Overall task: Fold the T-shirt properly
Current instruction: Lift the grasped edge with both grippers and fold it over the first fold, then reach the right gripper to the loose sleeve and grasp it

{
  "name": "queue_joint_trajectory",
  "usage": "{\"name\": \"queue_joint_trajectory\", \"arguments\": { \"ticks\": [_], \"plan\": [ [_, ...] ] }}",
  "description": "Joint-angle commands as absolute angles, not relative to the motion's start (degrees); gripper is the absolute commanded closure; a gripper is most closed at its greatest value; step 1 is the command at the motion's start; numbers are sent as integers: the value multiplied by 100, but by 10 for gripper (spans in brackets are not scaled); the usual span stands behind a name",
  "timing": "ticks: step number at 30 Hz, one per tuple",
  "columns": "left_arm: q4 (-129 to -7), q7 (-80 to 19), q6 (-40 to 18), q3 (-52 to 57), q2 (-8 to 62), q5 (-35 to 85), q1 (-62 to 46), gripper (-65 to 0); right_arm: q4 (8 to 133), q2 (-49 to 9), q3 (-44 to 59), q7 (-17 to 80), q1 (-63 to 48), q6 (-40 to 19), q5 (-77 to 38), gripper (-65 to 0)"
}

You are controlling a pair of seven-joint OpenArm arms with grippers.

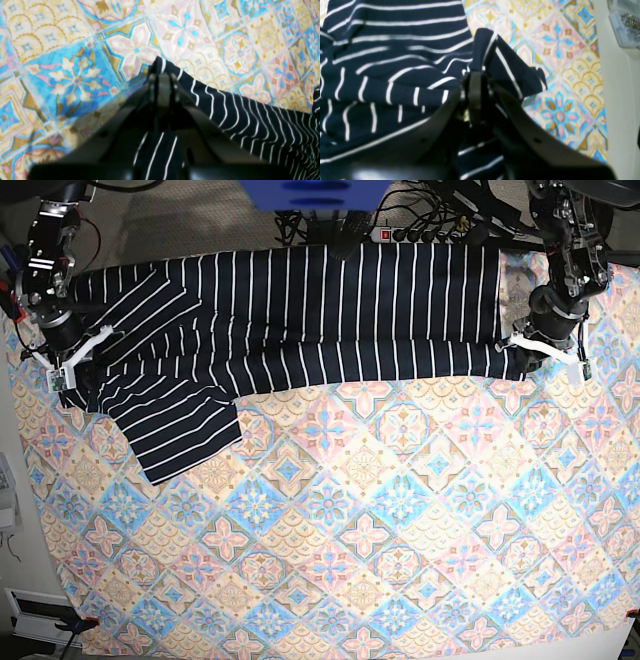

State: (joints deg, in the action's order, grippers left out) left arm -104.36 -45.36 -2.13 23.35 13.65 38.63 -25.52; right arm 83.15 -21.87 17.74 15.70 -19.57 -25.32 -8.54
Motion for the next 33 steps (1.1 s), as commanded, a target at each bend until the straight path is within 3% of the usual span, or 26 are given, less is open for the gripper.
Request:
{"name": "queue_joint_trajectory", "arguments": {
  "ticks": [1, 12, 19, 33],
  "plan": [
    [-10563, -4435, -233, 2369, 1437, 3881, -2598, 0, 8391, -2299, 1833, 1411, -1921, -2510, -910, -2],
    [-10563, -4435, -242, 2554, 1446, 3881, -2853, 0, 8435, -2299, 1938, 1411, -2158, -2510, -910, -1],
    [-10563, -4479, -576, 2888, 1446, 3881, -2870, 0, 8435, -2299, 2149, 1411, -2246, -2510, -910, -1],
    [-10211, -4892, -593, 2378, 1411, 3837, -2879, 0, 8426, -2299, 2158, 1411, -2396, -2510, -910, -1]
  ]
}}
